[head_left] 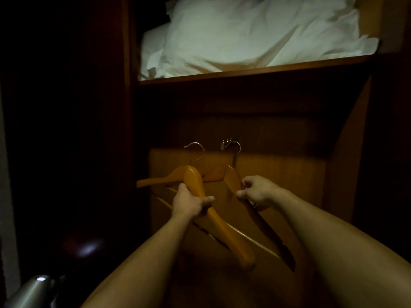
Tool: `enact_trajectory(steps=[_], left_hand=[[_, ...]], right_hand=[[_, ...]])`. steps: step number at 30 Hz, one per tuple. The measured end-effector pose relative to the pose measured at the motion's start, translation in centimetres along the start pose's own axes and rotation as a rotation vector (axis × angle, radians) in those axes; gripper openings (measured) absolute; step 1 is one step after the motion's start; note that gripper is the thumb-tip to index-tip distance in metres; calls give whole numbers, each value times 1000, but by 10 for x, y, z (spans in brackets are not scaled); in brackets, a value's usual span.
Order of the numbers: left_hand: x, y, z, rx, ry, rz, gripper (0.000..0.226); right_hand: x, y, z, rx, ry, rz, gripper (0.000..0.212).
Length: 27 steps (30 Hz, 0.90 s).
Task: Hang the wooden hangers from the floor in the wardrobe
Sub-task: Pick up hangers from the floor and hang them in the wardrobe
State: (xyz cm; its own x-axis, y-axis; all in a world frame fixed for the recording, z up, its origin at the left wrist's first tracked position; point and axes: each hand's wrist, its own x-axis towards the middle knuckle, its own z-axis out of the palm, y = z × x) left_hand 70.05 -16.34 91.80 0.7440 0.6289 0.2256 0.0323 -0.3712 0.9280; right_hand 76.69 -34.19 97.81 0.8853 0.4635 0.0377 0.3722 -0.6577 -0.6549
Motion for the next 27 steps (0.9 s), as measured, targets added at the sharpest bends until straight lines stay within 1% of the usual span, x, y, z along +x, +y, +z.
enact_trajectory(steps=[4, 8, 12, 15, 22, 24, 27], left_hand=[[14, 17, 29, -33, 39, 7, 83], [23, 31, 54, -55, 63, 13, 77], [32, 36, 81, -70, 35, -1, 75], [40, 35, 100, -80, 13, 2, 70], [65, 32, 128, -110, -49, 13, 63], [70, 33, 133, -121, -72, 21, 65], [83, 31, 141, -149, -92, 18, 68]], right_hand=[[21, 18, -19, 17, 7, 0, 21], [38, 32, -30, -6, 8, -6, 15], [57, 43, -38, -12, 16, -10, 6], [72, 45, -45, -28, 39, -11, 3], [107, 45, -55, -46, 119, -3, 8], [117, 46, -56, -62, 144, -6, 6], [129, 51, -59, -54, 182, 24, 10]])
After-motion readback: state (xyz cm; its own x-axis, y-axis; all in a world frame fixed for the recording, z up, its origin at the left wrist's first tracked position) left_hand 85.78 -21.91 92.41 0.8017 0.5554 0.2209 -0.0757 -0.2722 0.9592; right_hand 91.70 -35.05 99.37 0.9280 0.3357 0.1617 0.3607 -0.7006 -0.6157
